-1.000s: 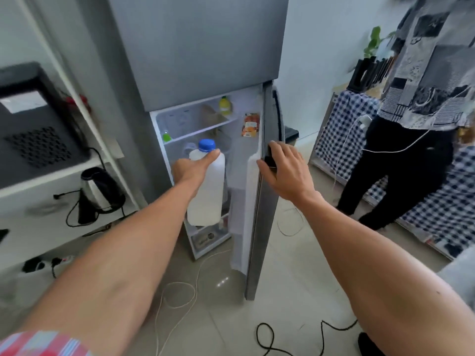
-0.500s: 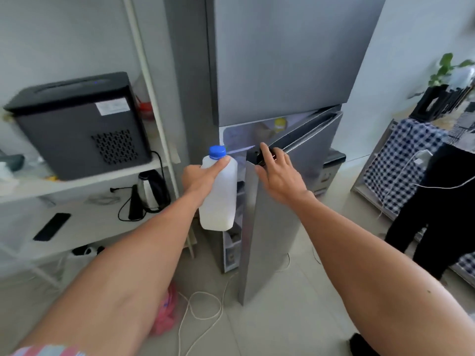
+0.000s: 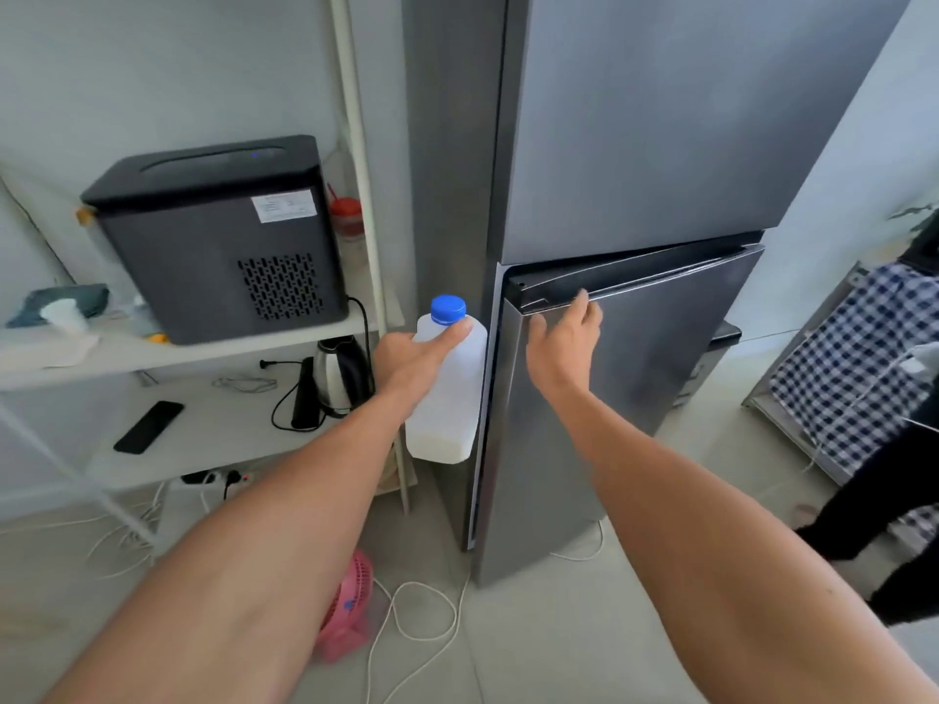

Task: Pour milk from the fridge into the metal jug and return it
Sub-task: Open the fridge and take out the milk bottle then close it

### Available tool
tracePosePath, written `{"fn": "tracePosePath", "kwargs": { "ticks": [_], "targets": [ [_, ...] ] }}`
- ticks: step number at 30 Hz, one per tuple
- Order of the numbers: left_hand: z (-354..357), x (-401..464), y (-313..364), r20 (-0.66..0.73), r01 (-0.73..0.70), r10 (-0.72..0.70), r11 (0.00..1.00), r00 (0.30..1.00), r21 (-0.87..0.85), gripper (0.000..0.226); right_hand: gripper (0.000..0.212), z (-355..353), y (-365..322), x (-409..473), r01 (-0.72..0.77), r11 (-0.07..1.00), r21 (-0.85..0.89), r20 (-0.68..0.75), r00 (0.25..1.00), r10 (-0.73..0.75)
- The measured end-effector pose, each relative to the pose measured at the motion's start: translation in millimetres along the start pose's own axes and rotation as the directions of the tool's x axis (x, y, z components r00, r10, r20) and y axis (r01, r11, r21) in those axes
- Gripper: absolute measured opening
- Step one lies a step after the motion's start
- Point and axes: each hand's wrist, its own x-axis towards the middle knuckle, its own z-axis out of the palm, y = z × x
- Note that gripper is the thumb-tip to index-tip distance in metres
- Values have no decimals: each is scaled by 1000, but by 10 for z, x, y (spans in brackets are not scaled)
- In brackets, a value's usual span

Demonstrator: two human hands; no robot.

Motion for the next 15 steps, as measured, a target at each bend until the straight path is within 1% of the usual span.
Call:
{"fn": "tracePosePath", "kwargs": {
  "ticks": [1,2,5,7,11,15],
  "targets": [
    [-5,18,-18,3,-2,2,1000,1000,1,86,69,69,-30,-1,-71,995,72,-3,997,71],
    [-6,34,-36,9,-4,4,1000,1000,1,84,68,119,-60,12,-106,989,104,2,994,107],
    [-32,64,-72,9,-14,14,1000,1000,9,86,66,203,-165,98,-147,981,127,18,989,145],
    [-49,76,-83,11,-12,12,1000,1000,14,87,62,223,-199,167,-155,982,107,43,988,151],
    [-70,95,-69,19,-4,4,1000,1000,18,82,50,266,-217,337,-141,989,33,103,985,137],
    [-82,108,-32,17,-8,7,999,1000,39,81,58,292,-158,391,-140,989,54,158,979,130]
  ]
}}
